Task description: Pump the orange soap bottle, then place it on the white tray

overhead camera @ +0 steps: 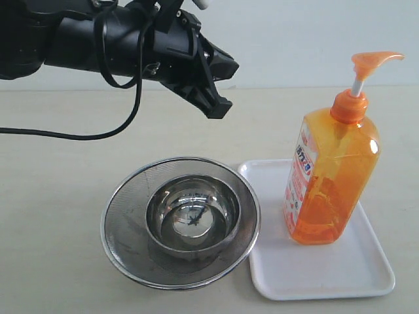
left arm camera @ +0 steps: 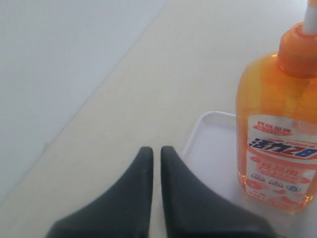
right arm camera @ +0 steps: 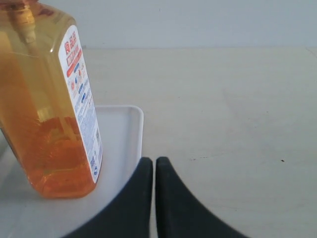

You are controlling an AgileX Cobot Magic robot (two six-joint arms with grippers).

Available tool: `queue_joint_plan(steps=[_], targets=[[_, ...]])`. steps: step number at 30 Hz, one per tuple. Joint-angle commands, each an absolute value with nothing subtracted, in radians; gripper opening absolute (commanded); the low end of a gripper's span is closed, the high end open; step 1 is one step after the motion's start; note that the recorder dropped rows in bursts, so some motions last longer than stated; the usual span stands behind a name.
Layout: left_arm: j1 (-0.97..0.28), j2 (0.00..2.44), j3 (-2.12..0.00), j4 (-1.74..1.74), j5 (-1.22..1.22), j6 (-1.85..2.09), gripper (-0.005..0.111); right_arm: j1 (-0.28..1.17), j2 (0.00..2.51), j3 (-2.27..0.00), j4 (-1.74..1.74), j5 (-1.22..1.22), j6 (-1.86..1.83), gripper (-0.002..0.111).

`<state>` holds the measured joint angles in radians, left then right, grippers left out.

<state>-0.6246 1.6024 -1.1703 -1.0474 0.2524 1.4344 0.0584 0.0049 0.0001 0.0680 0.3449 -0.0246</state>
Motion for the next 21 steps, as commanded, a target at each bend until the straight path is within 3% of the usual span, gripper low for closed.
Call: queue_joint_plan(steps=[1, 9, 21], targets=[[-0.622, 1.594, -1.174, -1.05, 0.202, 1.428, 0.005, 0.053, 0.0, 0.0, 0.071, 0.34, -0.023, 0.0], [-0.606, 1.539, -1.174, -1.113, 0.153, 1.355, 0.005, 0.053, 0.0, 0.0, 0.071, 0.34, -0.025, 0.0], [-0.522, 1.178, -1.004, -1.133, 0.132, 1.293, 0.005, 0.053, 0.0, 0.0, 0.071, 0.34, -0.025, 0.0]])
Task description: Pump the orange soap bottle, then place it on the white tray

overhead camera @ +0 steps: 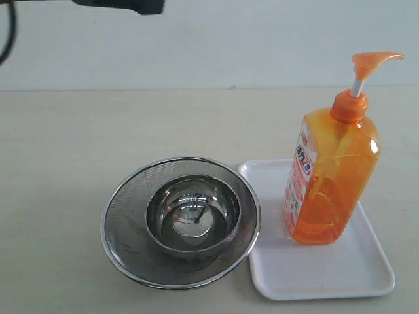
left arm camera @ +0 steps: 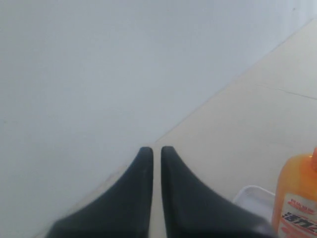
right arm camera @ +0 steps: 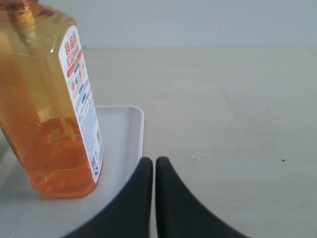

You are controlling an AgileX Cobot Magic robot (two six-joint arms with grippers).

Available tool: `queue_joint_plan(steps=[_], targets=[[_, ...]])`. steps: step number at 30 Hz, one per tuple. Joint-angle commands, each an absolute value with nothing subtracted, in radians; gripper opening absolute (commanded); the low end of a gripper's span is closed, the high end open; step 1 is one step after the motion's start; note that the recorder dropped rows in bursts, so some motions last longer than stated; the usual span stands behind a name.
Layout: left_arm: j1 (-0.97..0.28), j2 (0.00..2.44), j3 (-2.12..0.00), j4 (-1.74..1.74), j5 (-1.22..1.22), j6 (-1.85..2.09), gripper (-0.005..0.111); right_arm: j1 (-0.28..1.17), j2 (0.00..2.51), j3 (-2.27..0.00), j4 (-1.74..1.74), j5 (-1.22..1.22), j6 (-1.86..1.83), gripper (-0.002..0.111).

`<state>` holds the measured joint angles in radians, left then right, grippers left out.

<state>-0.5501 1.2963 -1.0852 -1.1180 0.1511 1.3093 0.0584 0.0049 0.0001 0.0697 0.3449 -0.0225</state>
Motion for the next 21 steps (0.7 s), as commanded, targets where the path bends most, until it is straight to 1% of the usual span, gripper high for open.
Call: queue_joint_plan(steps=[1, 7, 15, 21], targets=[[-0.517, 1.142, -0.974, -1.137, 0.125, 1.293, 0.005, 0.053, 0.0, 0.0, 0.071, 0.34, -0.025, 0.0], [-0.436, 0.945, -0.791, -1.16, 0.127, 1.245, 0.005, 0.053, 0.0, 0.0, 0.071, 0.34, -0.025, 0.0], [-0.275, 0.612, -0.51, -1.163, 0.134, 1.113, 0.005, 0.053, 0.0, 0.0, 0.068, 0.347, -0.025, 0.0], [-0.261, 0.406, -0.361, -1.197, 0.128, 1.041, 0.005, 0.053, 0.0, 0.0, 0.068, 0.347, -0.025, 0.0]])
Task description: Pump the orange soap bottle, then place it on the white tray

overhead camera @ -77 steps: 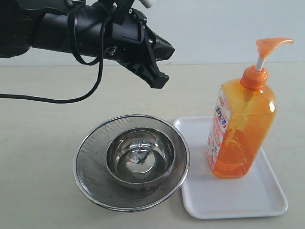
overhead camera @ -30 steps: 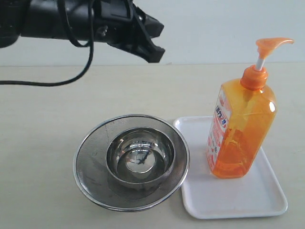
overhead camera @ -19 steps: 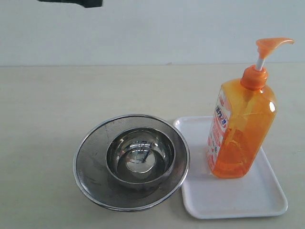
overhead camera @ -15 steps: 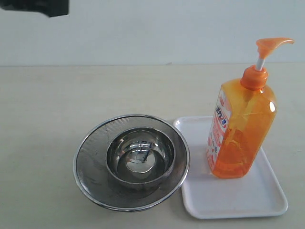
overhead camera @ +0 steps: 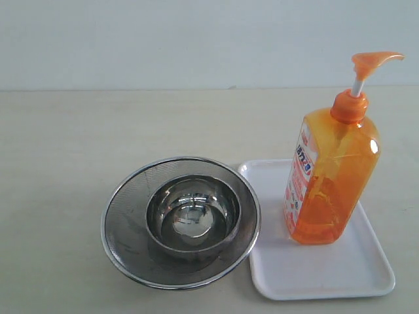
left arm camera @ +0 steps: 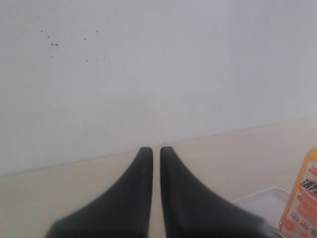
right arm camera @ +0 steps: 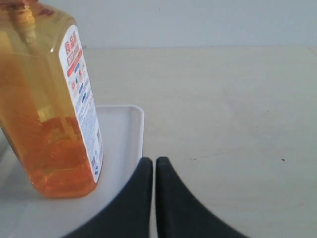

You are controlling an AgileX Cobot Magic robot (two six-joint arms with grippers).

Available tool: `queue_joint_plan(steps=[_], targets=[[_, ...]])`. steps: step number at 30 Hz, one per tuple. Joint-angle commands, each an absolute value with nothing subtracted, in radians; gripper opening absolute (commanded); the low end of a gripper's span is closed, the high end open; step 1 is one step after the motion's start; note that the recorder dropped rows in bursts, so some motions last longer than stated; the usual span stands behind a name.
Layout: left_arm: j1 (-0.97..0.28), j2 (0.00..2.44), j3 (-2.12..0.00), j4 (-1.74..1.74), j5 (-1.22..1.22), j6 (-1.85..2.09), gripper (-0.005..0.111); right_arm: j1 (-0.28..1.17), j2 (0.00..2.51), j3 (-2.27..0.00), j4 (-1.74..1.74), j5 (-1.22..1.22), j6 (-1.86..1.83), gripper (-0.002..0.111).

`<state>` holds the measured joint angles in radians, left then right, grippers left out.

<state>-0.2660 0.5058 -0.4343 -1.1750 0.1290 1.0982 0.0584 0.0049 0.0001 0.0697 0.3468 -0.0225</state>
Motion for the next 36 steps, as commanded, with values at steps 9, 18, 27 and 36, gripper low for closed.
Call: queue_joint_plan(steps=[9, 18, 27, 36], targets=[[-0.261, 0.279, -0.28, -1.411, 0.135, 0.671, 0.005, 0.053, 0.0, 0.0, 0.07, 0.347, -0.025, 0.0], [-0.261, 0.175, -0.225, -0.881, 0.025, 0.649, 0.005, 0.053, 0.0, 0.0, 0.07, 0.347, -0.025, 0.0], [-0.261, 0.0, -0.086, -0.387, -0.097, 0.374, 0.005, 0.053, 0.0, 0.0, 0.07, 0.347, -0.025, 0.0], [-0.261, 0.0, 0.0, 0.009, 0.221, -0.12, 0.005, 0.053, 0.0, 0.0, 0.07, 0.347, -0.025, 0.0]])
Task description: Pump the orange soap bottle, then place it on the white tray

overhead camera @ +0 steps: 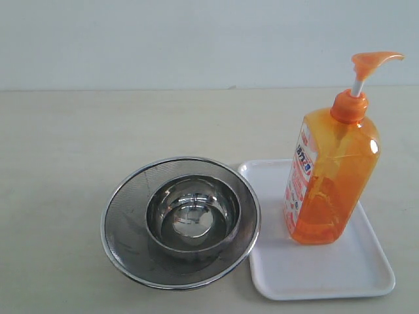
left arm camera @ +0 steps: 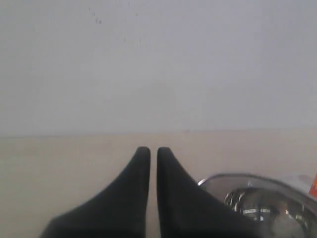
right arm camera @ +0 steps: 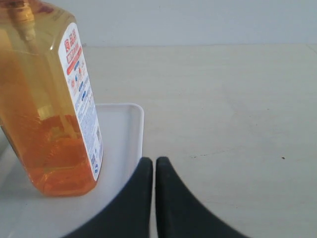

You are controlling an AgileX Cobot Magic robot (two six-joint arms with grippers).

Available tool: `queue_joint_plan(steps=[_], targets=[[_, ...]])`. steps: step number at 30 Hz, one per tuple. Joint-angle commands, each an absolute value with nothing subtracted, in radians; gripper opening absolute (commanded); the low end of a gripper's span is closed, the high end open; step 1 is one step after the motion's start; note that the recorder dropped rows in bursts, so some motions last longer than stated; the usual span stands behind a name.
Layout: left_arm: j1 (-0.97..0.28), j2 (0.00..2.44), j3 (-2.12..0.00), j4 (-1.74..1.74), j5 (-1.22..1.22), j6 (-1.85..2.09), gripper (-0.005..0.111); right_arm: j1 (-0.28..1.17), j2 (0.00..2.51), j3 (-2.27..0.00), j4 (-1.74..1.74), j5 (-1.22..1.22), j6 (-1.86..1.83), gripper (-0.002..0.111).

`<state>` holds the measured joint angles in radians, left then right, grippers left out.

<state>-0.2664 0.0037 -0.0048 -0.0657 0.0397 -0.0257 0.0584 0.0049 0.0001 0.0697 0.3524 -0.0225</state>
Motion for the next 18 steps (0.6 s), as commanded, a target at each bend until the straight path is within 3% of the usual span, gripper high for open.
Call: queue_joint_plan(steps=[1, 11, 18], targets=[[-0.261, 0.0, 0.0, 0.012, 0.249, -0.12, 0.005, 0.053, 0.0, 0.0, 0.07, 0.347, -0.025, 0.0], [-0.261, 0.0, 0.0, 0.016, 0.303, -0.027, 0.005, 0.053, 0.0, 0.0, 0.072, 0.336, -0.025, 0.0], [-0.16, 0.0, 0.0, 0.01, 0.303, -0.046, 0.005, 0.053, 0.0, 0.0, 0.072, 0.336, -0.025, 0.0]])
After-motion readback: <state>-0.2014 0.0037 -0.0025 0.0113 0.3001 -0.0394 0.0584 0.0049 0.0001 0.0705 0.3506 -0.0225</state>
